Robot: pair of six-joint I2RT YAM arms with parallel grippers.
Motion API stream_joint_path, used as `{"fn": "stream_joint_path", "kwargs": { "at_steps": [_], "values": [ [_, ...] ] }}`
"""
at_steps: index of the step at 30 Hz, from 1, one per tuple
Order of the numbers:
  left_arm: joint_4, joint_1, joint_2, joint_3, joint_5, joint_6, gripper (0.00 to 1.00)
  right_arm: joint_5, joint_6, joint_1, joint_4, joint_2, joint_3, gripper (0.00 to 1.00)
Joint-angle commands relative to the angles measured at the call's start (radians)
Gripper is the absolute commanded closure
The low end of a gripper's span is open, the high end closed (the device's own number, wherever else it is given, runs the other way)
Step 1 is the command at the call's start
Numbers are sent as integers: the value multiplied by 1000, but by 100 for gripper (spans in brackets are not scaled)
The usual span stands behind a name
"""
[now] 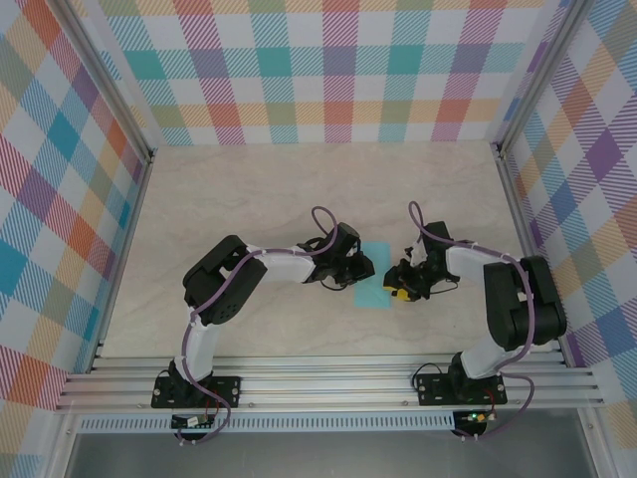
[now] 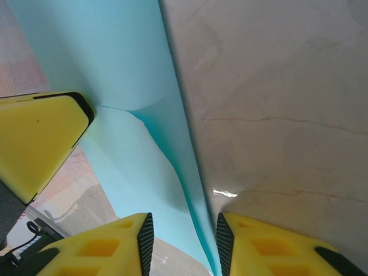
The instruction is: Fold a paper plane with a square sheet of paper (pick it up from the middle)
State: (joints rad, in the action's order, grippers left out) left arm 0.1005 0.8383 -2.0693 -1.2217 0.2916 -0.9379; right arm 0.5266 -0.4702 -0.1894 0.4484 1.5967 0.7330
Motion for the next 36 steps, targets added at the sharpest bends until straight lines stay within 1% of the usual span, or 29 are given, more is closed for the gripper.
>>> {"fn": "stream_joint_path", "kwargs": {
  "at_steps": [1, 8, 16, 22, 29, 36],
  "values": [
    [-74, 5, -31, 16, -33, 24, 80, 68, 27, 1, -40, 20, 17, 67],
    [-65, 5, -21, 16, -28, 24, 80, 101, 25, 1, -56, 21, 13, 69],
    [-68, 5, 6, 18, -29, 36, 78, -31, 36, 1, 0, 1, 22, 64],
    [-61, 4, 48, 18, -23, 57, 76, -62, 47, 1, 5, 8, 40, 59],
    [-73, 5, 56, 31, -29, 65, 77, -50, 52, 1, -10, 42, 64, 59],
    [-47, 5, 29, 30, -9, 54, 77, 57, 49, -1, -56, 68, 59, 64]
  ]
}}
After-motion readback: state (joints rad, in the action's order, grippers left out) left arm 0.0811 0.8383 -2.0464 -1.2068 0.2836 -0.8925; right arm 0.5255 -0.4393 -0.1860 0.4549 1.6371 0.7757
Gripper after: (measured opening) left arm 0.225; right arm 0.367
